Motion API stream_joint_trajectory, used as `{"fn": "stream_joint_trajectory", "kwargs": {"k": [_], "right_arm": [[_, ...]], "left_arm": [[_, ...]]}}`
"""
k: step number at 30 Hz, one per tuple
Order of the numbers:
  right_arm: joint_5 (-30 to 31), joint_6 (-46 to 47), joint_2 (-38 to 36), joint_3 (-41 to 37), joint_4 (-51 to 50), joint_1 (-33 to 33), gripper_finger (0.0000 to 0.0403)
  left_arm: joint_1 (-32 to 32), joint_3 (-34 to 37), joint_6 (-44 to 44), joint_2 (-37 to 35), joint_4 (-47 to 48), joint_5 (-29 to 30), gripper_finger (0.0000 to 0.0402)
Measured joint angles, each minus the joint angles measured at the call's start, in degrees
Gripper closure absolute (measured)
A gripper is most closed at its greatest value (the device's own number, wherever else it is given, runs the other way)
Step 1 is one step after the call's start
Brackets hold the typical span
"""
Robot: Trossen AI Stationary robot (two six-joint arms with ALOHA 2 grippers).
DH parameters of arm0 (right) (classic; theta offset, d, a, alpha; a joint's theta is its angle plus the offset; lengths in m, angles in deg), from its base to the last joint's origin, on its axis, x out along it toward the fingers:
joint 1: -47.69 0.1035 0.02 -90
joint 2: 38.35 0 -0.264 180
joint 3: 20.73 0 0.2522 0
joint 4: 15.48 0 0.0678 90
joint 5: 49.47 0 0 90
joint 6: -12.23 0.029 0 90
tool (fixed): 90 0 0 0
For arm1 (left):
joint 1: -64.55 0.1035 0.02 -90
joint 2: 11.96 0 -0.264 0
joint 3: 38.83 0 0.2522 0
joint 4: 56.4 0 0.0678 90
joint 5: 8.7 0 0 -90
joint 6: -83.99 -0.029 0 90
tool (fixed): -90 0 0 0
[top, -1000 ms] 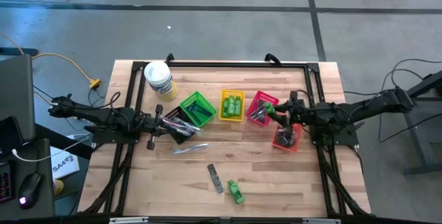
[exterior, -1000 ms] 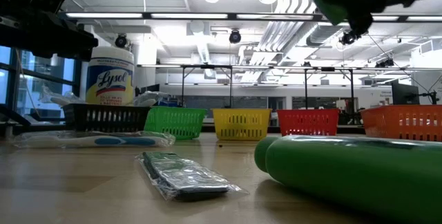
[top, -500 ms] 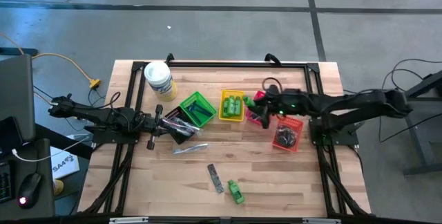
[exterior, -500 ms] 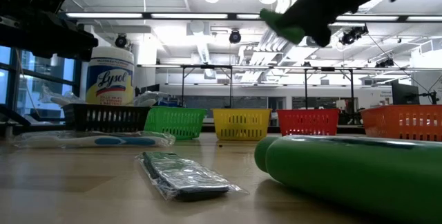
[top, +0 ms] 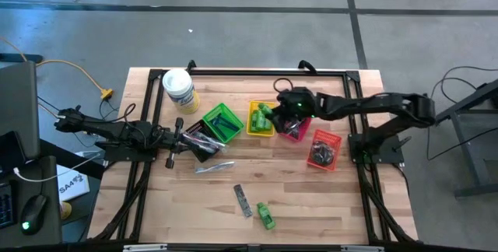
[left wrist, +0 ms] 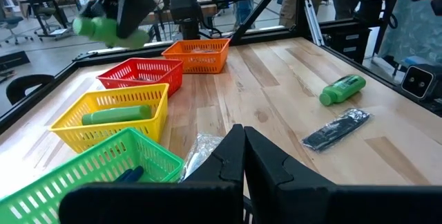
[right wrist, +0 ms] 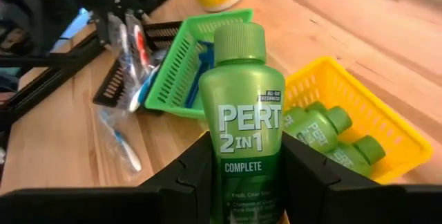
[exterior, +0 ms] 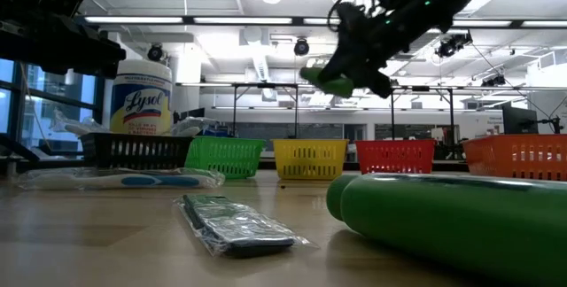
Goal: Pick & Place Travel size toiletries
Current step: Put the right green bottle shampoo into the yellow bin
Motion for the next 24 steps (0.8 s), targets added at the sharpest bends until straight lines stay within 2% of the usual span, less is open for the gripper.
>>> {"fn": "stream_joint_trajectory", "kwargs": {"k": [6, 13, 16, 24], "right_arm": [[-0.78, 1.59, 7.65, 6.22, -4.57, -1.34, 0.0282], [8.04, 4.78, 15.71, 13.10, -14.75, -1.34, 0.0282], [10.72, 6.44, 17.37, 15.09, -16.49, -1.37, 0.0278], [10.90, 8.76, 18.11, 16.32, -17.90, -1.10, 0.0283]], "left_arm": [[0.02, 0.00, 0.17, 0.00, 0.00, 0.00, 0.0402], [0.00, 0.00, 0.34, 0.00, 0.00, -0.01, 0.0402], [0.00, 0.00, 0.37, 0.00, 0.00, -0.02, 0.0402], [0.00, 0.00, 0.34, 0.00, 0.00, -0.02, 0.0402]]}}
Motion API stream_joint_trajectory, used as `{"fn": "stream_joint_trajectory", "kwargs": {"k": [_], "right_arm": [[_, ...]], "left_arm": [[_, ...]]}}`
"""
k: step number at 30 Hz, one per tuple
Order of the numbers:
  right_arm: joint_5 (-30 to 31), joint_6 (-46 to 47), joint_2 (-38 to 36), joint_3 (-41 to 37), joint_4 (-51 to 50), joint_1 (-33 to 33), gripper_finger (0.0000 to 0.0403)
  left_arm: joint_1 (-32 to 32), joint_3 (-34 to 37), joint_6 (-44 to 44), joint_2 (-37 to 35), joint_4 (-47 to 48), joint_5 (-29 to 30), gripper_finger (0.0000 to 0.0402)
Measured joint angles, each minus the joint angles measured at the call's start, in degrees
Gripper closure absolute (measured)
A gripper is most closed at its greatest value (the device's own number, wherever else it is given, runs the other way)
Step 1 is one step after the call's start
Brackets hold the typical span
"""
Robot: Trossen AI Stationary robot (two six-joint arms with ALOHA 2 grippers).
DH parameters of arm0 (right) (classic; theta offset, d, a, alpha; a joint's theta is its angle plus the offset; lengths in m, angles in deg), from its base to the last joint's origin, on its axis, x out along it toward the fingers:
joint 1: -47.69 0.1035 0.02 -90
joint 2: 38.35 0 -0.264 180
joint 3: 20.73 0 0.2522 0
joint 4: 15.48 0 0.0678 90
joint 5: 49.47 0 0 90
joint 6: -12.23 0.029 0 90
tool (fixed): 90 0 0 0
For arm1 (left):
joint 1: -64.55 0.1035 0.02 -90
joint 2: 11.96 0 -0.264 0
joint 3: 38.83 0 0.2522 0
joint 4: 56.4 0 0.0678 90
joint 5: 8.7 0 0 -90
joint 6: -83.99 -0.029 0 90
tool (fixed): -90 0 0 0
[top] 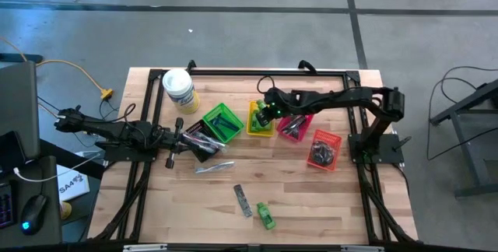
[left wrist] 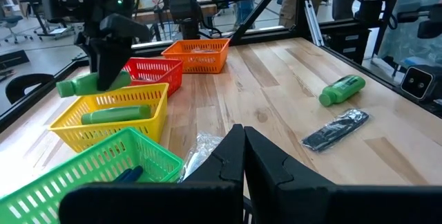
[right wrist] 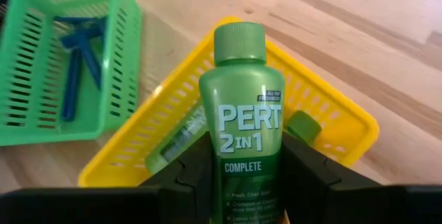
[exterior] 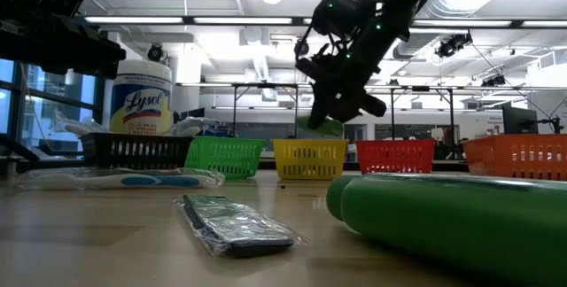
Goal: Pick & Place Travel size toiletries
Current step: Put the right green bottle shampoo into the yellow bin
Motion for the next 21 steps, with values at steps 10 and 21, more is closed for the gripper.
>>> {"fn": "stream_joint_trajectory", "kwargs": {"k": [10, 21], "right_arm": [[3.99, 2.58, 0.00, 0.02, -1.24, 1.49, 0.0278], [7.19, 2.97, 0.00, 0.02, 1.83, 3.64, 0.0275]], "left_arm": [[0.00, 0.00, -0.09, 0.00, 0.00, 0.00, 0.0402], [0.00, 0.00, -0.17, 0.00, -0.01, 0.00, 0.0402]]}}
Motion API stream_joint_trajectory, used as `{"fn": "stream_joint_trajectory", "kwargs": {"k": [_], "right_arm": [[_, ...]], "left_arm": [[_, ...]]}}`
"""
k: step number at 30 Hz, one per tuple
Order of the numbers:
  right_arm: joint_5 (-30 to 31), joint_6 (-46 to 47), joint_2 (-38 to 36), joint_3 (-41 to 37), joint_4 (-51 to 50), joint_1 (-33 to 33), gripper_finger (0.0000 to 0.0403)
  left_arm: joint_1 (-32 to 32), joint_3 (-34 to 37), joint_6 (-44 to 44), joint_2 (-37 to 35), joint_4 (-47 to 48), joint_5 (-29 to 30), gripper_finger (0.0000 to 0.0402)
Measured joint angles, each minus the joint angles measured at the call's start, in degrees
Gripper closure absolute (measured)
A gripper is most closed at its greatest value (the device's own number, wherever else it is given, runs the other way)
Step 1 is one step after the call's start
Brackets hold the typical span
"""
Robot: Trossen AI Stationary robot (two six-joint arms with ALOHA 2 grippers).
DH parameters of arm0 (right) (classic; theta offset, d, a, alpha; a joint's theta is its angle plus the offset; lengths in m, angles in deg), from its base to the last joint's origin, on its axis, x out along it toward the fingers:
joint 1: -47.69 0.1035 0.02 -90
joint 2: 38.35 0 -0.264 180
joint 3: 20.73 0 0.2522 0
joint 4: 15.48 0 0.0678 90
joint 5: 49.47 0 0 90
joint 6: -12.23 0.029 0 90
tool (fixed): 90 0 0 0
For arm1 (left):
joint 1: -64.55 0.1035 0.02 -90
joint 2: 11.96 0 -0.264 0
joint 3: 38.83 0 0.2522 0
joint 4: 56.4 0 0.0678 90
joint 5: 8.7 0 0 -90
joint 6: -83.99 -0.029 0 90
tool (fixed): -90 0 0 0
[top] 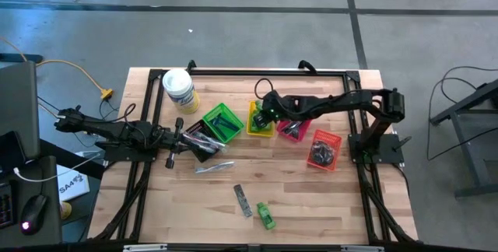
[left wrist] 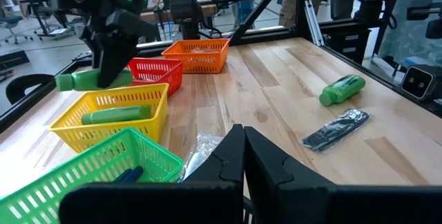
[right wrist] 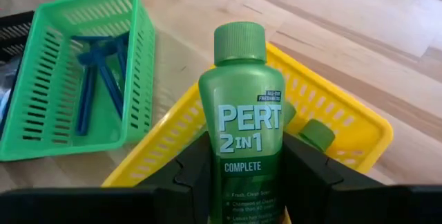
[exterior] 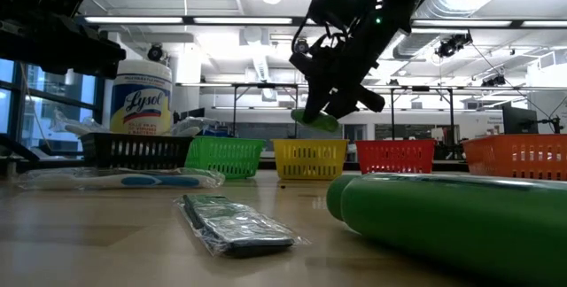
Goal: Pick & Place Travel size toiletries
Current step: Put the right green bottle shampoo into the yellow bin
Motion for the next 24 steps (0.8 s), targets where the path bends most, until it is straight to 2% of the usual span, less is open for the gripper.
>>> {"fn": "stream_joint_trajectory", "kwargs": {"k": [9, 19, 24], "right_arm": [[0.64, 0.02, 0.03, 0.00, 0.20, 0.93, 0.0274], [-0.14, -0.35, 5.79, -0.04, 3.38, 0.73, 0.0274], [-0.40, -0.92, 6.43, 0.04, 3.59, 0.71, 0.0273]], "left_arm": [[0.00, 0.00, 0.02, 0.00, -0.01, 0.00, 0.0402], [0.00, 0.00, 0.20, 0.02, -0.02, 0.00, 0.0402], [0.02, 0.00, 0.17, 0.00, -0.01, 0.00, 0.0402]]}}
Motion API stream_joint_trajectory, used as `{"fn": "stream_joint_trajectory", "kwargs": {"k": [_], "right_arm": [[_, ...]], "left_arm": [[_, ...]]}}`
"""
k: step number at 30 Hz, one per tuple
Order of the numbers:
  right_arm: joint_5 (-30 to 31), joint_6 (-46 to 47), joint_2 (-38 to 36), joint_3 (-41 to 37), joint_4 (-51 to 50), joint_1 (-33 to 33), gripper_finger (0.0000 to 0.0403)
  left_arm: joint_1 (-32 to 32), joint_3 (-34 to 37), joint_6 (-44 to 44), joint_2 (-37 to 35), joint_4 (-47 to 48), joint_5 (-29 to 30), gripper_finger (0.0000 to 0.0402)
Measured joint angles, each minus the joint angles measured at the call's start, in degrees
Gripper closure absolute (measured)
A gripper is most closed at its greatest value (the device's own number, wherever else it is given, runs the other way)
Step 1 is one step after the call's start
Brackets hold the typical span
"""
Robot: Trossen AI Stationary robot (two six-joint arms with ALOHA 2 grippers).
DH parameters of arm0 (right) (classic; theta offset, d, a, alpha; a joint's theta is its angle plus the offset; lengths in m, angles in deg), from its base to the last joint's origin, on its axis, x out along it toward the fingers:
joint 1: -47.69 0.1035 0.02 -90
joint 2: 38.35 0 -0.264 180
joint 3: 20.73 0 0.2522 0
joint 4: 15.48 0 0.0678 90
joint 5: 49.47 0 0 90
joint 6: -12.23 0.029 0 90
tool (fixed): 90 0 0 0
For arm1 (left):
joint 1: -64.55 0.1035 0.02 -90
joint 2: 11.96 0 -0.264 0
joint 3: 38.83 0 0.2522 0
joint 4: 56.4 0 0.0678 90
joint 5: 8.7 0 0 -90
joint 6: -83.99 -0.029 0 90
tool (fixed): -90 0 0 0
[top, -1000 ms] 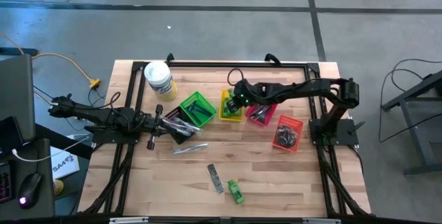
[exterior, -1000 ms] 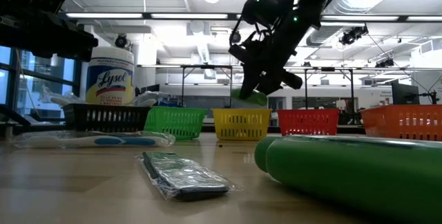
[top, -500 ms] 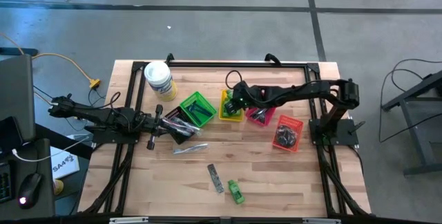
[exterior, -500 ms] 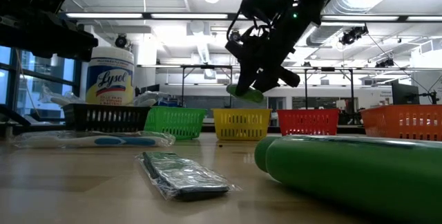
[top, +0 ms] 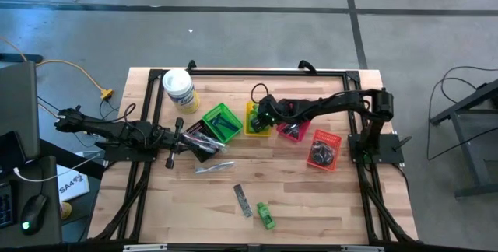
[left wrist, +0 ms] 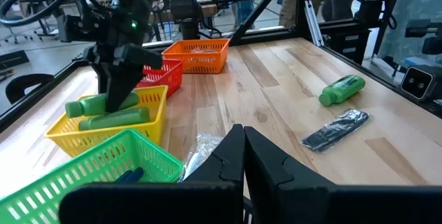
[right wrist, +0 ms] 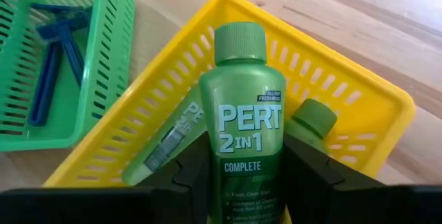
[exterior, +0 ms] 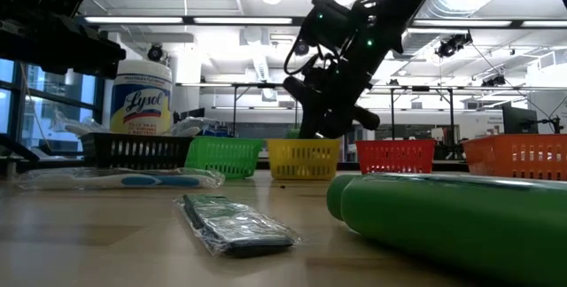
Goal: Pick & Place Travel size toiletries
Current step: Put the right green bottle shampoo into the yellow bin
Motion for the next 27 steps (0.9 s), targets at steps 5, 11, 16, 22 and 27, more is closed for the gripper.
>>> {"fn": "stream_joint_trajectory", "kwargs": {"k": [5, 11, 16, 22, 27], "right_arm": [[-1.94, -0.18, 0.00, 0.00, -0.17, -0.07, 0.0249], [-4.63, -0.66, 0.00, 0.00, -0.24, 0.02, 0.0198], [-4.20, -1.84, -0.44, -0.11, 0.12, 0.00, 0.0174], [-4.42, -3.24, -1.80, -0.07, 0.99, -0.02, 0.0170], [-3.75, -4.80, -3.03, -0.09, 1.05, -0.31, 0.0170]], "left_arm": [[-0.01, 0.00, 0.00, 0.00, 0.00, 0.00, 0.0402], [-0.01, 0.00, 0.13, 0.01, 0.02, 0.00, 0.0402], [-0.02, 0.00, 1.11, 0.02, 0.02, -0.14, 0.0402], [-0.02, 0.00, 1.10, 0.02, 0.11, -0.42, 0.0402], [-0.02, 0.00, 0.70, 0.00, 0.11, -0.43, 0.0402]]}}
